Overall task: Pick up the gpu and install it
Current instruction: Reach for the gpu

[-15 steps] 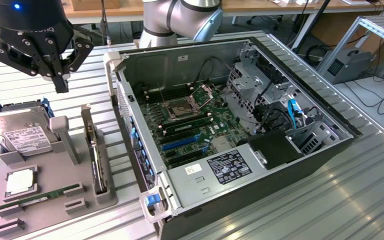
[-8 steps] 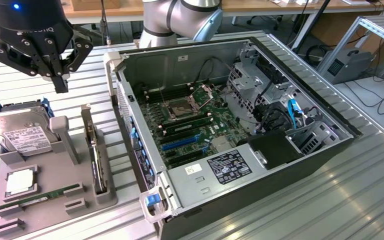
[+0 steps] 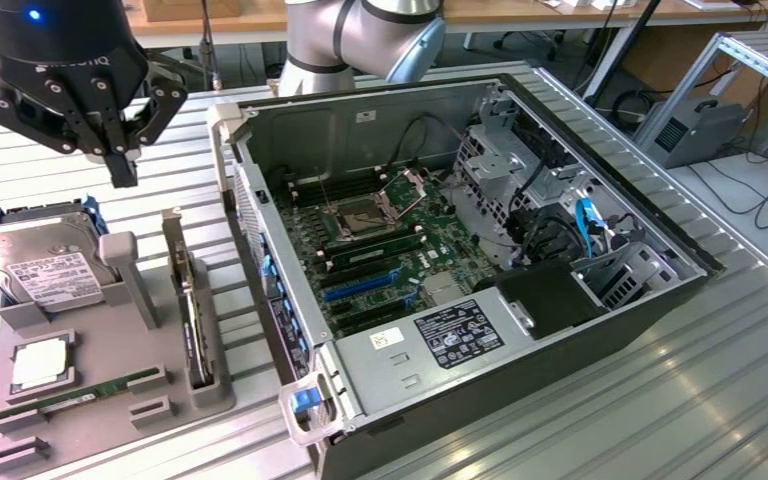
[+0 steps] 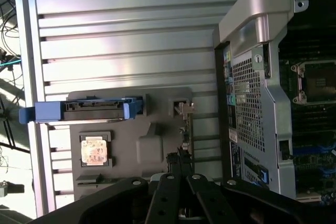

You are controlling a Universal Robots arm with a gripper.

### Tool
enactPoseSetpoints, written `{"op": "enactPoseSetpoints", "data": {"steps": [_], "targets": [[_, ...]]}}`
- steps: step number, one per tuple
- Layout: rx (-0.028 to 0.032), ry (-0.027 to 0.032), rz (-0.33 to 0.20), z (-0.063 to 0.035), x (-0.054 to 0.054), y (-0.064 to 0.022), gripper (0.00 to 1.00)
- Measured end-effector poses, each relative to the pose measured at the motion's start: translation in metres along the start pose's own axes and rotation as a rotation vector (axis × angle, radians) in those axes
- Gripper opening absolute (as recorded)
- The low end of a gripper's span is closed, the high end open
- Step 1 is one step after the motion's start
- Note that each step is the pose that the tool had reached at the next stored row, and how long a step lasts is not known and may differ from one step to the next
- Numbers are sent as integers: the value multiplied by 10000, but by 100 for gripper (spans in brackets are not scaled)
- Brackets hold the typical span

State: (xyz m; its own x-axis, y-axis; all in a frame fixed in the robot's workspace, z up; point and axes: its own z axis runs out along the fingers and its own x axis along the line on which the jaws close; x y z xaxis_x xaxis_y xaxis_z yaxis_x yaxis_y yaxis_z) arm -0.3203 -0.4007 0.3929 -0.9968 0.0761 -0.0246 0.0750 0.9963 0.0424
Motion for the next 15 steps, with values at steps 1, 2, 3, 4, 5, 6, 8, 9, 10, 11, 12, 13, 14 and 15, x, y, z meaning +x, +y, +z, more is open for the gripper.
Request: {"op": "enactPoseSetpoints", "data": {"steps": [1,2,3,4,5,6,8,9,10,11,12,13,14,15], "targets": [[0,0,0,0,-2,-4,11],[0,0,0,1,-5,-13,11],[0,0,0,1,-7,-20,11],[-1,0,0,1,-8,-25,11],[0,0,1,1,-9,-30,11],[0,0,0,1,-9,-34,11],[0,0,1,1,-10,-43,11],[0,0,1,1,-11,-48,11],[0,0,0,1,-11,-54,11],[0,0,1,1,-11,-60,11],[0,1,1,1,-12,-65,11],[0,0,1,1,-12,-70,11],[0,0,1,1,-13,-76,11],[0,0,1,1,-13,-81,11]]}}
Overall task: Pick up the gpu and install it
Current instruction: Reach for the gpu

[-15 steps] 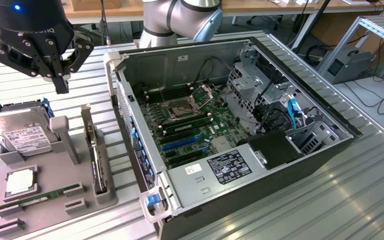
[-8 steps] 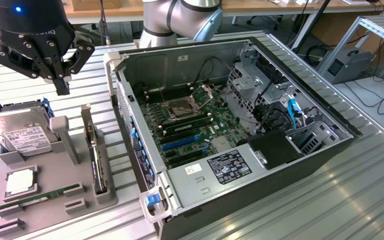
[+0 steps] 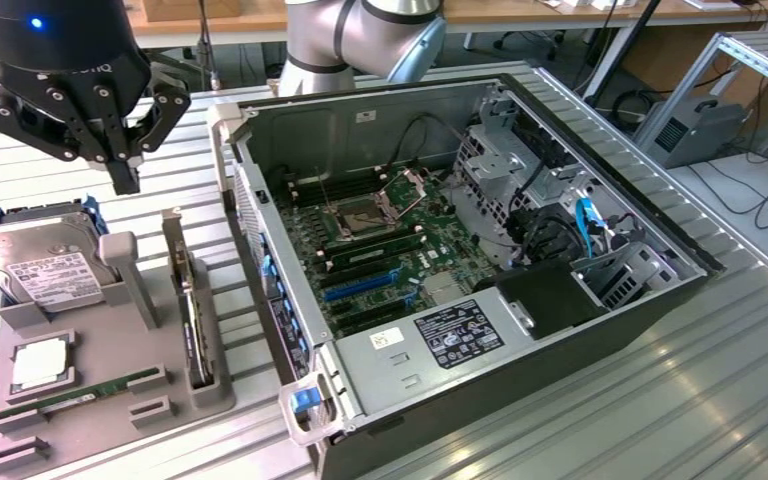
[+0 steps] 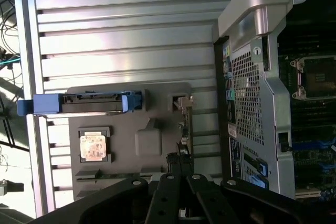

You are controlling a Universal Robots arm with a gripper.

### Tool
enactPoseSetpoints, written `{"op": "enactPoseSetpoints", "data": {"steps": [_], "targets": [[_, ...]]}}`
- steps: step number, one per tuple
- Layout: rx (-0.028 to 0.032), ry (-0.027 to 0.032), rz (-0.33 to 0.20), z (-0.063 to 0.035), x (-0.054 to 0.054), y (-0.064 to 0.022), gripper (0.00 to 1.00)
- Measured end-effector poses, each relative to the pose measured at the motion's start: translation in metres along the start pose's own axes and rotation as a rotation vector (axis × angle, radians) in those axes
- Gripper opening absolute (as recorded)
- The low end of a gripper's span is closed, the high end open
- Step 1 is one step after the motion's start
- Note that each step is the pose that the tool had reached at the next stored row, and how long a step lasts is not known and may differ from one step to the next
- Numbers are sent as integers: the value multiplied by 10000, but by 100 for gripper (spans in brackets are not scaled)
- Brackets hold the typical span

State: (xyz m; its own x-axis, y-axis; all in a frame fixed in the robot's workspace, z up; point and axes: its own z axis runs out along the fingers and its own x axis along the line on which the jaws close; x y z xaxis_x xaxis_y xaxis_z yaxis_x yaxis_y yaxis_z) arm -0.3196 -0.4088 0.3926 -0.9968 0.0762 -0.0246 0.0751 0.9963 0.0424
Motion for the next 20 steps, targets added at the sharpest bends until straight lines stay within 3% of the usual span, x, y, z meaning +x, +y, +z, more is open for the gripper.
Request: {"op": "enactPoseSetpoints", "data": {"steps": [20], "targets": [[0,-1,0,2,-5,-44,11]]}}
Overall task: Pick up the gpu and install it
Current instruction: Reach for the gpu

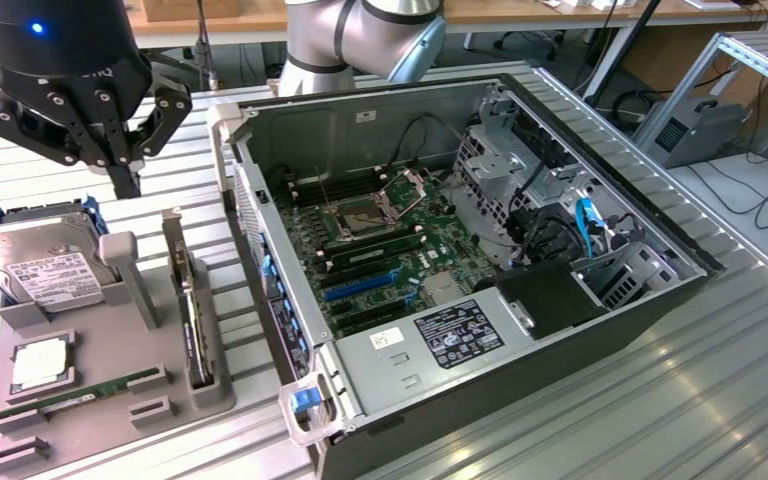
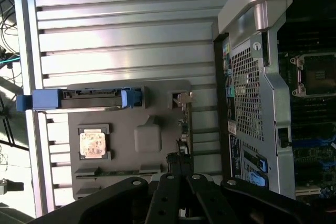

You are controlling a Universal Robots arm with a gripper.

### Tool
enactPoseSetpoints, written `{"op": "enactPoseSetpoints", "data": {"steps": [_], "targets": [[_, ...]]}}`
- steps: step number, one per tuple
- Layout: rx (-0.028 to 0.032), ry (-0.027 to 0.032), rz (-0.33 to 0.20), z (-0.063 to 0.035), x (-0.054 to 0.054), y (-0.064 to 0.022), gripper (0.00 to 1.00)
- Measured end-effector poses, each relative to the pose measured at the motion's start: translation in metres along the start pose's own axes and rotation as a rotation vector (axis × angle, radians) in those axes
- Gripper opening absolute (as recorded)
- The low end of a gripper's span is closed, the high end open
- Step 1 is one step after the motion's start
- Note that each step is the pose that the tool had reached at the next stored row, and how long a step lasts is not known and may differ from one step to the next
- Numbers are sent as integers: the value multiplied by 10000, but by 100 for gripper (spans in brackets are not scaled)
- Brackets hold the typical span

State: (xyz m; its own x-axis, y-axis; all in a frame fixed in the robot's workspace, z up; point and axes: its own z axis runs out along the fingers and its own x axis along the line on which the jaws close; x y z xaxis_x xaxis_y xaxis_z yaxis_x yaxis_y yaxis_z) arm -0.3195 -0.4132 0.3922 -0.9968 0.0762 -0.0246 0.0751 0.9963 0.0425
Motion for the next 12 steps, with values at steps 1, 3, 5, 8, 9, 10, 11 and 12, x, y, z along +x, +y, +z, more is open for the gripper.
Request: {"op": "enactPoseSetpoints", "data": {"steps": [1,3,5,8,9,10,11,12], "targets": [[0,0,1,0,0,-1,11],[0,0,0,0,0,-4,11],[0,0,0,1,-1,-8,11],[1,0,0,1,-1,-17,11],[1,1,0,1,-2,-25,11],[0,0,-1,1,-3,-34,11],[1,1,-1,1,-5,-56,11],[1,0,0,1,-5,-68,11]]}}
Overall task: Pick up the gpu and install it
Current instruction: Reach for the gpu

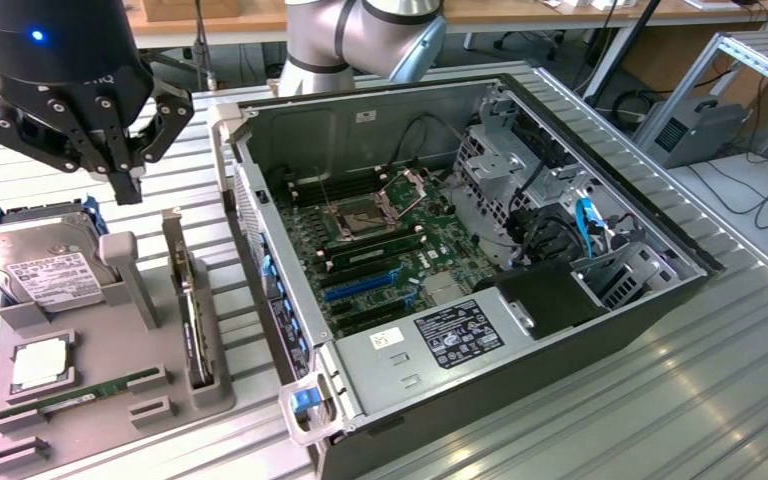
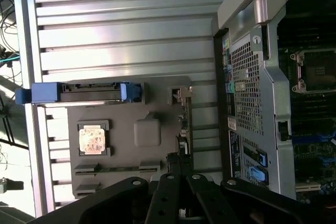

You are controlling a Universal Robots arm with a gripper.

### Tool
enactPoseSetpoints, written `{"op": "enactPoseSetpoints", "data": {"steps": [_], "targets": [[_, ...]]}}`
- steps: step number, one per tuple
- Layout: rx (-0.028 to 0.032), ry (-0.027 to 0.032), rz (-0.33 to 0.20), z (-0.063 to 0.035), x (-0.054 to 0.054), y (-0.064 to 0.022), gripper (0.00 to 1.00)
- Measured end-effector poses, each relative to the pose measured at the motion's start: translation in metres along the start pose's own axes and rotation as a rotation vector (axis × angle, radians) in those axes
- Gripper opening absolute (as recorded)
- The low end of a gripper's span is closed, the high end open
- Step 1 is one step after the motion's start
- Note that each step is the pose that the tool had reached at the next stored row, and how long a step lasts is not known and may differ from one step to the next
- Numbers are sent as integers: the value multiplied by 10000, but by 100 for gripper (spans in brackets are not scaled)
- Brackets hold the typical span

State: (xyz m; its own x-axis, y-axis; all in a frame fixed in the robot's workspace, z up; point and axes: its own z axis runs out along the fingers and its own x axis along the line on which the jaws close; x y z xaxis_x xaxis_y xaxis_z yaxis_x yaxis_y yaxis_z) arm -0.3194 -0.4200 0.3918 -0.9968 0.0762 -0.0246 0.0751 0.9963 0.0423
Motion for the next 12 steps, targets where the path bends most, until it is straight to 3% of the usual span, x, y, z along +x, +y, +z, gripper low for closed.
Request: {"op": "enactPoseSetpoints", "data": {"steps": [6,12], "targets": [[0,0,0,1,-2,-35,11],[-1,0,0,-2,-12,-158,11]]}}
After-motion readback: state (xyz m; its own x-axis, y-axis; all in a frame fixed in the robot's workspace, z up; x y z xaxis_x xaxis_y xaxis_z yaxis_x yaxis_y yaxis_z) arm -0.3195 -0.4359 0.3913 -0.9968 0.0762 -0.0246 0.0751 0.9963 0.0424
